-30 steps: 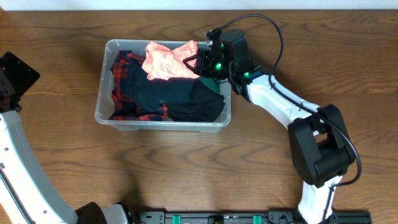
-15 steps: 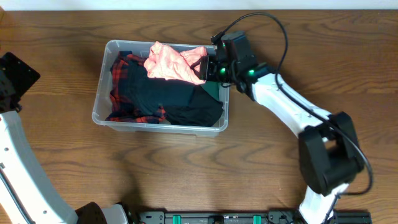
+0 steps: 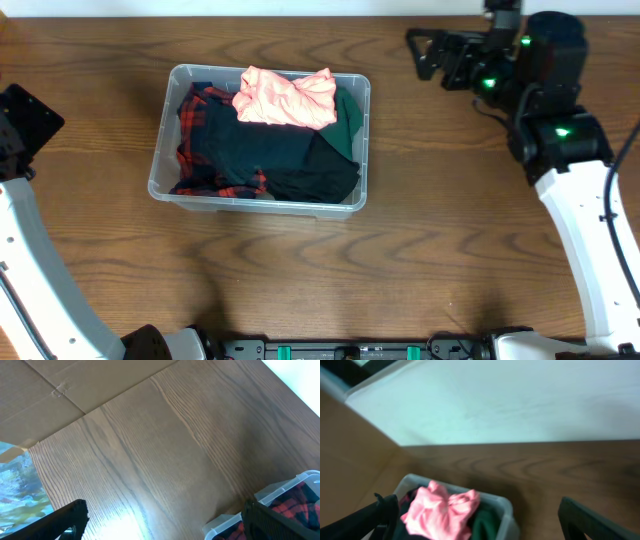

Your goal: Pack container

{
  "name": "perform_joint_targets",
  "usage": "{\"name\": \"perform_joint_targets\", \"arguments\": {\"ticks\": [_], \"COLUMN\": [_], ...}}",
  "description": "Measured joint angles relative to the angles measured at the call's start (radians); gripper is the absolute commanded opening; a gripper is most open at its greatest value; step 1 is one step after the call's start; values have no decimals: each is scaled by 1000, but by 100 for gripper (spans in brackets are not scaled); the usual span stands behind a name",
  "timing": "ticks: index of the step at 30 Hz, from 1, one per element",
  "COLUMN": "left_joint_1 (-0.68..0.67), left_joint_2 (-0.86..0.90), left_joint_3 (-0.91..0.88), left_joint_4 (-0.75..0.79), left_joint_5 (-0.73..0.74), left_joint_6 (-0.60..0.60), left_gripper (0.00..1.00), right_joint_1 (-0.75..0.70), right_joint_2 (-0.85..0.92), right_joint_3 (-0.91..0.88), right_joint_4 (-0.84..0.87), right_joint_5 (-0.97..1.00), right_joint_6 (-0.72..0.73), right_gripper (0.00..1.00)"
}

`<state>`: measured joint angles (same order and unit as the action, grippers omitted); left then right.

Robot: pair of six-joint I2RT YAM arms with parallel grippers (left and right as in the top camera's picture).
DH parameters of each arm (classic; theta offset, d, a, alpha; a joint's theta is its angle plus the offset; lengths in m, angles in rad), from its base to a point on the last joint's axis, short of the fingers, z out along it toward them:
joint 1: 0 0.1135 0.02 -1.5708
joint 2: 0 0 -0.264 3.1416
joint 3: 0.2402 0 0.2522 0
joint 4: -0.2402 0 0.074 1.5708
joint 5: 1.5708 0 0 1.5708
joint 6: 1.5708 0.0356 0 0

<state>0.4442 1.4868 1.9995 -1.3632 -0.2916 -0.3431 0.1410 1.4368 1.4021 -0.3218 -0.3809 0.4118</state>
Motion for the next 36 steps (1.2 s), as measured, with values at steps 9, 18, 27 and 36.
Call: {"name": "perform_joint_targets", "arguments": {"ticks": [9, 18, 27, 36], "left_joint_1": [0, 0, 0, 0], "left_joint_2": [0, 0, 0, 0], "left_joint_3": [0, 0, 0, 0], "left_joint_4": [0, 0, 0, 0], "left_joint_5": [0, 0, 0, 0], "left_joint_6": [0, 0, 0, 0], "left_gripper": [98, 98, 98, 98], "right_joint_1": [-47, -54, -67, -67], "right_joint_2": [17, -2, -301, -606], "right_joint_3": [-1, -3, -5, -117], "right_joint_4": [14, -31, -261, -370], "right_joint_5": [31, 71, 229, 306], "right_joint_6": [2, -67, -321, -378], "right_gripper": [99, 99, 99, 99]}}
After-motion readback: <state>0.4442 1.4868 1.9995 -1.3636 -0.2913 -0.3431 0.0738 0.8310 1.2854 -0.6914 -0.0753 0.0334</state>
